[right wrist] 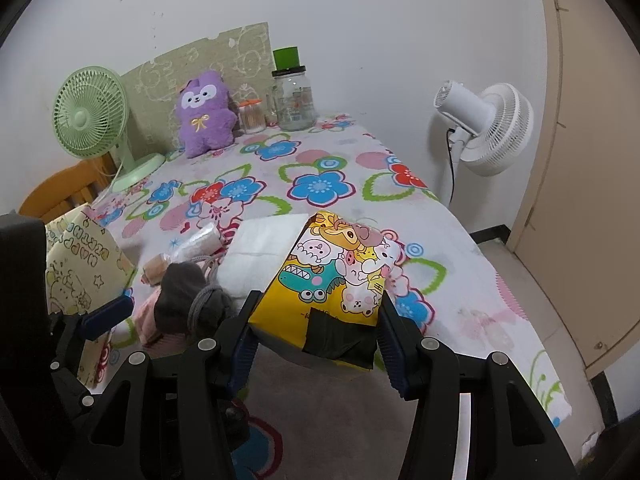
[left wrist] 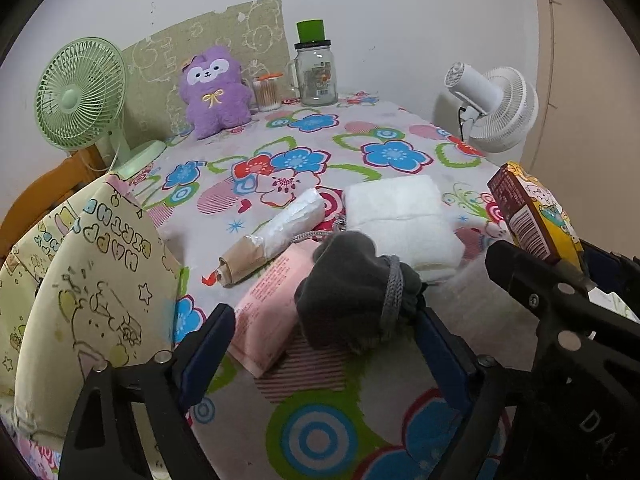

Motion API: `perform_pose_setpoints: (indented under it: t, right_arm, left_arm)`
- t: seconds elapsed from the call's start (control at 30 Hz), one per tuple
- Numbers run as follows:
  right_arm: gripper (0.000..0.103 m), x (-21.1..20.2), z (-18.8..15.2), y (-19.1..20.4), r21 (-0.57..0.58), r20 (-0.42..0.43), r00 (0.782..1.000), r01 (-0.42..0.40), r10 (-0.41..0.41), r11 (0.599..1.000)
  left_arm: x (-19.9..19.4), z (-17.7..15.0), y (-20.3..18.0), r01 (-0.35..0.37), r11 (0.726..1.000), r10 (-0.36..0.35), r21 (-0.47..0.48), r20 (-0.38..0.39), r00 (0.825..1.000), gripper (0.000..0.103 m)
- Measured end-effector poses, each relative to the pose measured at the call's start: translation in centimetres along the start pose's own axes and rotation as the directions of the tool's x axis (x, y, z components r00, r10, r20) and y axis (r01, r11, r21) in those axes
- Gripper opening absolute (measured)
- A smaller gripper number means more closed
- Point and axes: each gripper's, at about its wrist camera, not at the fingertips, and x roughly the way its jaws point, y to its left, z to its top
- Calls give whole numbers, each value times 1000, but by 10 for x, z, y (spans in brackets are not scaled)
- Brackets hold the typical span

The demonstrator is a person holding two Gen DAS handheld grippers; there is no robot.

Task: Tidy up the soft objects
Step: 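Carry the cartoon pouch toward the box while the left tool grasps the grey glove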

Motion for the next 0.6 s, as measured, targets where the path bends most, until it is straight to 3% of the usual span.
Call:
perform_pose_setpoints:
  t: [0.17, 0.27, 0.6]
  right_arm:
    - [57, 9, 3, 2, -7, -12, 1000, -4, 4, 1000]
    - [57, 12, 3, 2, -6, -19, 1000, -4, 4, 1000]
    - [57, 8, 1, 9, -19, -22, 1000, -21, 21, 1000]
  left_arm:
    - [7, 5, -2, 19, 1000, -19, -3, -3, 1000, 80]
    - [9, 7, -6, 30, 999, -30, 15, 0, 1000, 60]
    - [0, 4, -6, 52, 999, -53, 7, 13, 999, 53]
